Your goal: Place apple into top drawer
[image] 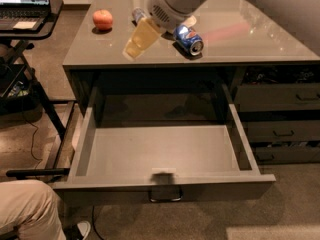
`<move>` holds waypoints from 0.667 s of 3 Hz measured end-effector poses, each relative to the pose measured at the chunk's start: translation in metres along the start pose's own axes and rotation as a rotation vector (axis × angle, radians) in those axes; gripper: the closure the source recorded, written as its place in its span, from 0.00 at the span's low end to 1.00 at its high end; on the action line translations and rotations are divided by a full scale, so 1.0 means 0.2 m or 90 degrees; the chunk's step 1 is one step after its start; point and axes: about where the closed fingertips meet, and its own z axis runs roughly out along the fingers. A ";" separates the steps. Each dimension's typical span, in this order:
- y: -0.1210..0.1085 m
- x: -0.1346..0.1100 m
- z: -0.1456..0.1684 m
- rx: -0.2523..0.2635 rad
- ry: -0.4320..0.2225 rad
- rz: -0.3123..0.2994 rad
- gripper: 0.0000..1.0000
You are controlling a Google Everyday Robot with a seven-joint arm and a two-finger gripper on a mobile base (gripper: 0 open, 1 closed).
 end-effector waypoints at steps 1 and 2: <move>0.00 0.00 0.00 0.000 0.000 0.001 0.00; -0.02 0.01 -0.01 0.007 -0.015 0.023 0.00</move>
Offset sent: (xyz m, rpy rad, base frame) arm 0.0052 -0.0095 -0.0020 0.0877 -0.0098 -0.0544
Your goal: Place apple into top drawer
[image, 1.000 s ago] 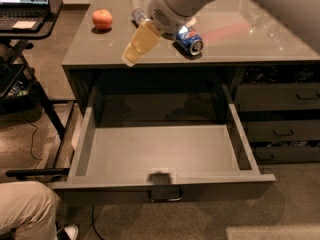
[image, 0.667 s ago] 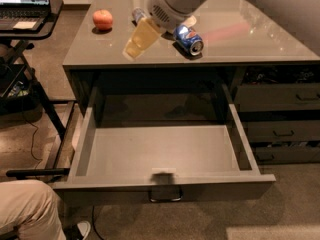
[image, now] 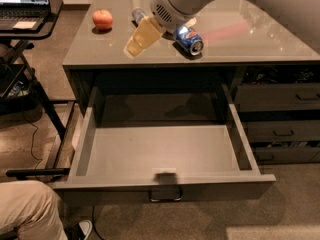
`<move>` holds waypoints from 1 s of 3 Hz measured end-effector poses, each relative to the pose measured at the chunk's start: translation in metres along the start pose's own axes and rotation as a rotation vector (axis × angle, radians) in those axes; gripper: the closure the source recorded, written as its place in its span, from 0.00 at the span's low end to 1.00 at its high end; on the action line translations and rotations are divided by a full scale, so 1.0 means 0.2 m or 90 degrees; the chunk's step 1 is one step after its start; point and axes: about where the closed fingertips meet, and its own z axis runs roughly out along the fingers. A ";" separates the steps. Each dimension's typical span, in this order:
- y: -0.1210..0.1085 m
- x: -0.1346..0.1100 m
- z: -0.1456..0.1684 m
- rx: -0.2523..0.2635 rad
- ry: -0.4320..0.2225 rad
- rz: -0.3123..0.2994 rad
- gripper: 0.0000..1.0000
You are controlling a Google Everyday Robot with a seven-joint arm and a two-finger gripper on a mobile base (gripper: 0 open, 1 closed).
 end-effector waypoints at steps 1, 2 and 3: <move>-0.06 -0.01 0.11 0.012 -0.026 0.042 0.00; -0.14 -0.07 0.26 0.028 -0.076 0.078 0.00; -0.22 -0.19 0.42 0.023 -0.139 0.087 0.00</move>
Offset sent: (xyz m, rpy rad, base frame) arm 0.1089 0.0249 -0.0215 0.2818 -0.1334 -0.1124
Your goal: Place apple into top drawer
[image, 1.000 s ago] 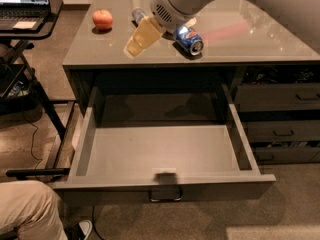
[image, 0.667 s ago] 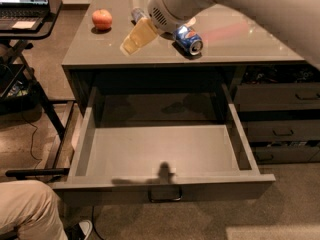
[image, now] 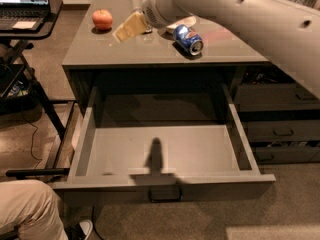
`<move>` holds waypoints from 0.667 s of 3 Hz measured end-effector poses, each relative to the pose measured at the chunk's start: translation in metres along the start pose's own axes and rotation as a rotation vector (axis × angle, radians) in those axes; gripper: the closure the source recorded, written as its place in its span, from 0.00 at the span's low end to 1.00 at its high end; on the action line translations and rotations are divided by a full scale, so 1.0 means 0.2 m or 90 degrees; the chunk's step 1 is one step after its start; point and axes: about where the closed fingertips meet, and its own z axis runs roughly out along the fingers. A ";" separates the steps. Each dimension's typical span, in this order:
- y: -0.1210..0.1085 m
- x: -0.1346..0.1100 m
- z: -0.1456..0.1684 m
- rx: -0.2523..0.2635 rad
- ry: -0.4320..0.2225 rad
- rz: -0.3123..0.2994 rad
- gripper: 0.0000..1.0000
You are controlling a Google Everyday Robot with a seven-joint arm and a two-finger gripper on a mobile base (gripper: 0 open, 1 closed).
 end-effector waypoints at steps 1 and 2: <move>-0.04 -0.10 0.17 -0.022 -0.058 -0.015 0.00; -0.09 -0.09 0.56 -0.058 -0.052 -0.045 0.00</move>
Offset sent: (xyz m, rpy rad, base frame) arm 0.1076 0.0596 -0.0264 0.0391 -0.0972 0.1778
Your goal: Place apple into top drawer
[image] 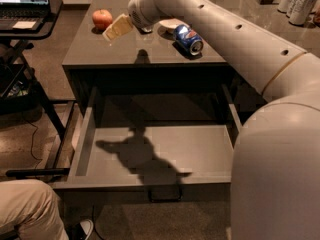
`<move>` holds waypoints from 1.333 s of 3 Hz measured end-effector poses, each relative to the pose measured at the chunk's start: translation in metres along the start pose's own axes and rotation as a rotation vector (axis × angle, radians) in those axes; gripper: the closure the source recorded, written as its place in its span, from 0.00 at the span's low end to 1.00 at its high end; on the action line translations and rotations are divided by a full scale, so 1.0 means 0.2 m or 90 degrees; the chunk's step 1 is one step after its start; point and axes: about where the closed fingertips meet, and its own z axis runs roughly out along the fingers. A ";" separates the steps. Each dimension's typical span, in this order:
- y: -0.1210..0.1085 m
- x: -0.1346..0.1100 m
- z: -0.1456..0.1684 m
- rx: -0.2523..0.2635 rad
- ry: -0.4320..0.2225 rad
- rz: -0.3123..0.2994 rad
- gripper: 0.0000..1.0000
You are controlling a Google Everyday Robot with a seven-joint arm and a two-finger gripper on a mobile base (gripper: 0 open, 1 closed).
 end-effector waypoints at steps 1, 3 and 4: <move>0.00 0.00 0.00 0.000 0.000 0.000 0.00; -0.09 0.08 0.21 0.045 -0.005 0.042 0.00; -0.15 0.05 0.34 0.072 -0.034 0.051 0.00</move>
Offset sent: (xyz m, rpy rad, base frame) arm 0.0314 -0.0006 -0.0269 0.0354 0.0212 -0.1104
